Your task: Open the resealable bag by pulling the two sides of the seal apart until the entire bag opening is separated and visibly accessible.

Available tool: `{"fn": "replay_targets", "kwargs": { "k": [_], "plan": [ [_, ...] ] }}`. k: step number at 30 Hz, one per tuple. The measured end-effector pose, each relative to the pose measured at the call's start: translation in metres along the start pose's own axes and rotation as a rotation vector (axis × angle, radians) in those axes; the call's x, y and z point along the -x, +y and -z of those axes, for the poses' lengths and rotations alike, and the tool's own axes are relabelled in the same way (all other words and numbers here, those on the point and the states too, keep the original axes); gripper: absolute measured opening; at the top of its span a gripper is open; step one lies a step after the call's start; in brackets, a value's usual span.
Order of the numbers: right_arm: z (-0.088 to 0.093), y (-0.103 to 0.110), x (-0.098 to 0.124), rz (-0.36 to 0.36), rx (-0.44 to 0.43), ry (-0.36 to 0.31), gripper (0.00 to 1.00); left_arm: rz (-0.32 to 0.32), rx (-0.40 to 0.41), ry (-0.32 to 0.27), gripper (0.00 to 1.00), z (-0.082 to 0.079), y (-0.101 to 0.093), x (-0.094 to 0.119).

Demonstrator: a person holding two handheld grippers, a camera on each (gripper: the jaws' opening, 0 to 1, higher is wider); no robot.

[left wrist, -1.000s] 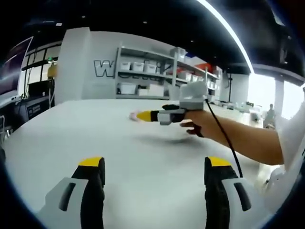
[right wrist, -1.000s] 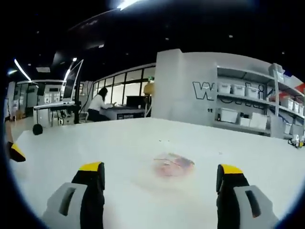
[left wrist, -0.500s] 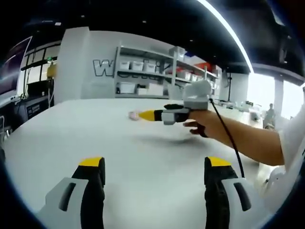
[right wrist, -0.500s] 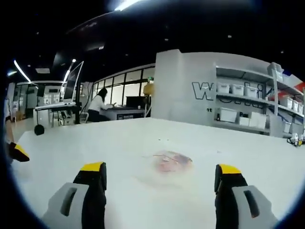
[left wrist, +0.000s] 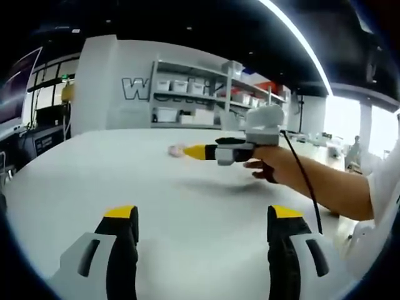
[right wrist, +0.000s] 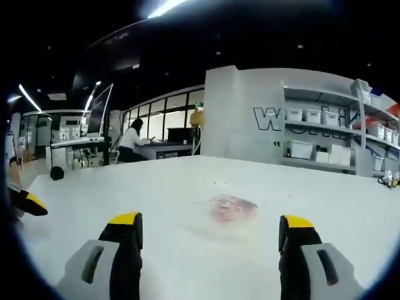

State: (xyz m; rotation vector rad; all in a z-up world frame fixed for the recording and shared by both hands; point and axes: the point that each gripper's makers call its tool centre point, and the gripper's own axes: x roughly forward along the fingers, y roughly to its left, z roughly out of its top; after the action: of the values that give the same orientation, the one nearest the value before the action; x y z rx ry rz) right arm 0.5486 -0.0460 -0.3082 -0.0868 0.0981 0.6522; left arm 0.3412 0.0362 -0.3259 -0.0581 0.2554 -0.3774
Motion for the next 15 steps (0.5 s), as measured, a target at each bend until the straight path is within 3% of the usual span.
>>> {"fn": "replay_targets", "kwargs": {
  "k": [15],
  "plan": [
    [-0.011,0.002,0.013,0.003,-0.009,-0.037,0.87,0.007,-0.002,0.001,0.84,-0.001,-0.001,-0.001]
  ]
}}
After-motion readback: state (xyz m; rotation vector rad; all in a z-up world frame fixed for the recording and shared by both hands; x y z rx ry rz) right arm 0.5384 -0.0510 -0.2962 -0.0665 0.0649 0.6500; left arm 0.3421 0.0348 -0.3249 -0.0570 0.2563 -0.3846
